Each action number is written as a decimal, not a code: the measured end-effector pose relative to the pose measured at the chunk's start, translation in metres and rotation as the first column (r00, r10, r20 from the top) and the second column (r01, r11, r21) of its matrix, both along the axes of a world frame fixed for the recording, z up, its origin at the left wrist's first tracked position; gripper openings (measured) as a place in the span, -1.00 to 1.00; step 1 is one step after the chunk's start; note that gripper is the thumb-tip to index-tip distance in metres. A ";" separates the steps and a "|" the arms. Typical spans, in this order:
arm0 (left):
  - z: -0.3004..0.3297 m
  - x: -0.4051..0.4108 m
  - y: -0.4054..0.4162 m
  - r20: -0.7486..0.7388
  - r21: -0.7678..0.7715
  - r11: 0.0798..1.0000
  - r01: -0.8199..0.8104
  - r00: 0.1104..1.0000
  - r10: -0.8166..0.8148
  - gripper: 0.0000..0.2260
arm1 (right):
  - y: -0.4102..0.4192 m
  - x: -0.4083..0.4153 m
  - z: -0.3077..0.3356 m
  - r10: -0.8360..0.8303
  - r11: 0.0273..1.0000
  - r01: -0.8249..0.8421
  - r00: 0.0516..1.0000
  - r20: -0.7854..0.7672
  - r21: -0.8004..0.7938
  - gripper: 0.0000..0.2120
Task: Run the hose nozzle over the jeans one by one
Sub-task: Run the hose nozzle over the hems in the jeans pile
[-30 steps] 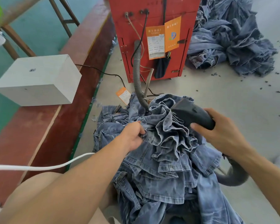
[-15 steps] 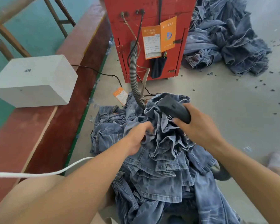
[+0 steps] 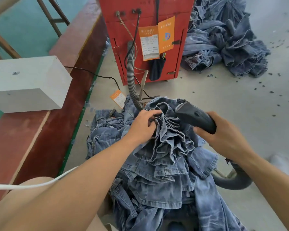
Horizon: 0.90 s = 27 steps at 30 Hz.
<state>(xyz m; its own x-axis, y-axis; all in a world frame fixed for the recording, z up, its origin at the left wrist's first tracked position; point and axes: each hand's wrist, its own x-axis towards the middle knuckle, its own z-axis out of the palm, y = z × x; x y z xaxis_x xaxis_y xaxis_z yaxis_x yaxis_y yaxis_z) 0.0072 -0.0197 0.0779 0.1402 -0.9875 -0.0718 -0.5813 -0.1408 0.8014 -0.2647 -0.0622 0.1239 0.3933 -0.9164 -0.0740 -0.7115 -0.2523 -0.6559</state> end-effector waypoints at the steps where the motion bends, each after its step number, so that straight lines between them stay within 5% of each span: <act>1: 0.000 0.000 -0.002 0.032 -0.022 1.000 -0.005 0.999 0.006 -0.68 | 0.002 -0.002 0.000 0.015 1.000 -0.015 1.000 -0.005 0.009 -0.72; 3: 0.002 0.000 -0.006 -0.001 -0.027 0.999 -0.039 0.999 0.039 -0.74 | 0.005 -0.003 -0.001 0.049 0.998 -0.048 0.999 -0.023 0.030 -0.67; 8: 0.002 -0.002 -0.007 -0.350 0.132 0.990 -0.056 0.932 0.099 -0.62 | 0.007 -0.001 -0.005 0.069 0.997 -0.068 0.996 -0.054 0.025 -0.64; 16: -0.001 -0.004 -0.012 -0.310 0.225 0.974 0.026 0.950 0.046 -0.67 | 0.002 -0.002 -0.008 0.048 0.999 -0.048 0.998 -0.036 0.016 -0.62; 21: -0.012 0.005 -0.017 0.161 0.025 0.990 0.142 0.976 -0.144 -0.83 | 0.002 -0.003 -0.008 0.048 0.999 -0.048 0.998 -0.034 0.019 -0.61; 23: -0.015 0.003 -0.017 0.299 -0.104 0.989 0.109 0.951 -0.074 -0.88 | 0.002 -0.004 -0.008 0.054 0.998 -0.053 0.997 -0.049 0.027 -0.62; 27: -0.002 0.004 -0.024 0.308 -0.184 0.977 0.109 0.950 -0.048 -0.84 | 0.001 -0.006 -0.007 0.060 0.998 -0.058 0.996 -0.059 0.031 -0.61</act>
